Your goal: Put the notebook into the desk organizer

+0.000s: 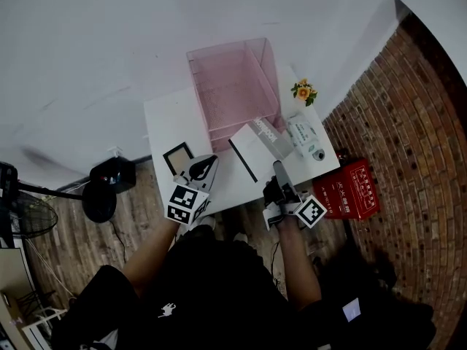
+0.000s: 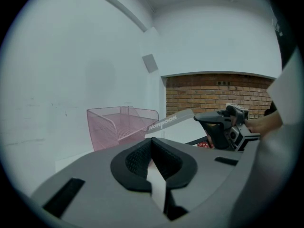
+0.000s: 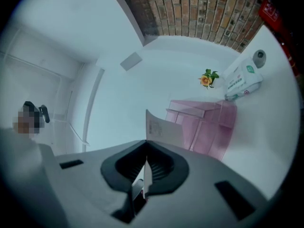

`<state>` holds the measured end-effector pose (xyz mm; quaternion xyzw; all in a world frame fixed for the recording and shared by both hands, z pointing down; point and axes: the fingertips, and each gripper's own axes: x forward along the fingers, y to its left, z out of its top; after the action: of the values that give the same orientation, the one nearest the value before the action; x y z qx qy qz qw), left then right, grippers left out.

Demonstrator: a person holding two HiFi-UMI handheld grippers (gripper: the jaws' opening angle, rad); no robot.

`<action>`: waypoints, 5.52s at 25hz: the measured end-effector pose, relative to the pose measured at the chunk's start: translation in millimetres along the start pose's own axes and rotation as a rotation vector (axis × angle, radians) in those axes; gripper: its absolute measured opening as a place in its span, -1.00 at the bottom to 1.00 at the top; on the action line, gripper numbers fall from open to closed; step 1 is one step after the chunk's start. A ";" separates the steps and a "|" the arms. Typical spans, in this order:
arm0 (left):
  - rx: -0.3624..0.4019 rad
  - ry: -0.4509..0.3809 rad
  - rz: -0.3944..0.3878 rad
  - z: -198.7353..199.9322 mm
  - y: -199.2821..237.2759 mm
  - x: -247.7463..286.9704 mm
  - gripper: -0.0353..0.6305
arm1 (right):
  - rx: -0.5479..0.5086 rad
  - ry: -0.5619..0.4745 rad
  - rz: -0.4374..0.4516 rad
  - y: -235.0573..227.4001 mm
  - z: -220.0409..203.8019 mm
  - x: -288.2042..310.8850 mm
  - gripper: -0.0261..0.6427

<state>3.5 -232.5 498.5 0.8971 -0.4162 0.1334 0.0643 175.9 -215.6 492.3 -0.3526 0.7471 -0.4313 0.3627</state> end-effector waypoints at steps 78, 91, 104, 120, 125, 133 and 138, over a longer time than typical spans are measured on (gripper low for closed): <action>-0.013 0.068 -0.032 -31.0 82.5 32.2 -0.88 | -0.146 -0.171 -0.485 -118.9 -41.3 130.3 -0.89; -0.022 0.070 -0.032 -33.8 92.0 33.5 -0.88 | -0.497 -0.007 -0.574 -117.8 -38.6 155.1 -0.87; -0.003 0.067 -0.036 -30.0 95.1 33.3 -0.88 | -0.692 0.160 -0.558 -117.5 -53.9 164.2 -0.57; -0.012 0.057 0.018 -30.7 88.5 19.4 -0.88 | -0.851 0.451 -0.391 -111.8 -71.3 162.5 -0.17; -0.015 0.052 0.070 -28.4 85.0 10.2 -0.88 | -0.905 0.525 -0.346 -111.6 -71.5 161.5 -0.17; -0.018 0.046 0.167 -22.6 80.0 -7.8 -0.88 | -0.983 0.581 -0.343 -116.5 -68.8 161.8 -0.58; -0.022 0.046 0.224 -22.5 73.8 -21.5 -0.88 | -0.956 0.582 -0.346 -118.7 -65.4 157.8 -0.92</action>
<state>-70.3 -259.3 514.0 0.8410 -0.5136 0.1556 0.0686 68.9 -367.7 585.5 -0.4607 0.8593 -0.1786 -0.1324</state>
